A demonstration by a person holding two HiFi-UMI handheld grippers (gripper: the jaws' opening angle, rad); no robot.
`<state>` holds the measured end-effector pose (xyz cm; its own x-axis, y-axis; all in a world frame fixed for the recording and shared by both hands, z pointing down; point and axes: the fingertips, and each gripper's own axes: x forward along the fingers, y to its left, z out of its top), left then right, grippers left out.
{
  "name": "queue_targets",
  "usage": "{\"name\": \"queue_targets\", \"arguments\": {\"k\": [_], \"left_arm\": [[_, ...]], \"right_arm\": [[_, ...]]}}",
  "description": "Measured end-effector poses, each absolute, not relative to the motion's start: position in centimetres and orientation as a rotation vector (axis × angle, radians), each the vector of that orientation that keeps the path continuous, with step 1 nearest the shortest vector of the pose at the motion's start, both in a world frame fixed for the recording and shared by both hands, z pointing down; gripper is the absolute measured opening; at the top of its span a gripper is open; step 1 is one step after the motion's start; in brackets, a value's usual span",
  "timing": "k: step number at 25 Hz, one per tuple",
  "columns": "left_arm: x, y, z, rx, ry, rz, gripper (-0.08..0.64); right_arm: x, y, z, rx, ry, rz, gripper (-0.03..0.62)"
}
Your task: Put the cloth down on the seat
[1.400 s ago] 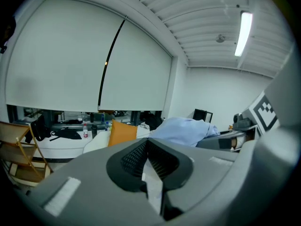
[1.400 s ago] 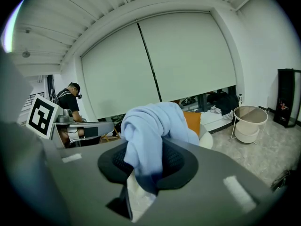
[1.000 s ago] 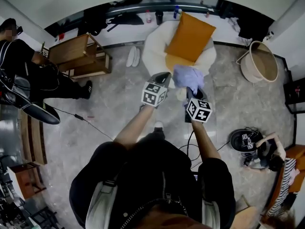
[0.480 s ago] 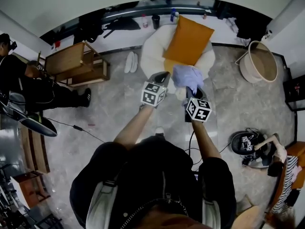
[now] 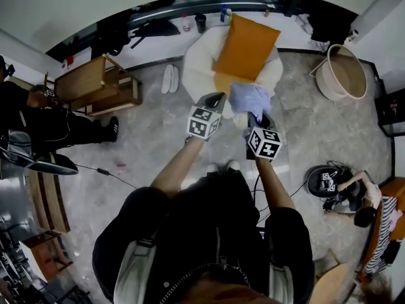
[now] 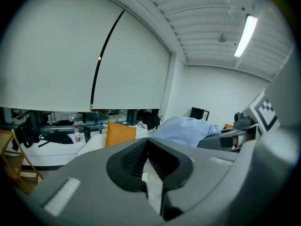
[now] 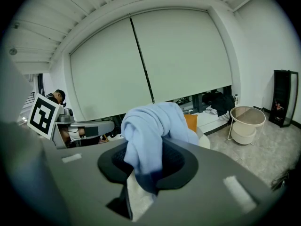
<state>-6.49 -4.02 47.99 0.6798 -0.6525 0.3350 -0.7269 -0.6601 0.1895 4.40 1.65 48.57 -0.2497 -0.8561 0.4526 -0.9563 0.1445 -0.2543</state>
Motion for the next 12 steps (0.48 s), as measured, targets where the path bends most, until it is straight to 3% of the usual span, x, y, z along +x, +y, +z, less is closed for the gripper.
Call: {"name": "queue_targets", "arguments": {"k": [12], "left_arm": [[-3.9,-7.9,48.9,2.549,-1.146,0.348,0.005]], "right_arm": [[6.8,-3.3,49.3,1.715,-2.25,0.729,0.104]]}}
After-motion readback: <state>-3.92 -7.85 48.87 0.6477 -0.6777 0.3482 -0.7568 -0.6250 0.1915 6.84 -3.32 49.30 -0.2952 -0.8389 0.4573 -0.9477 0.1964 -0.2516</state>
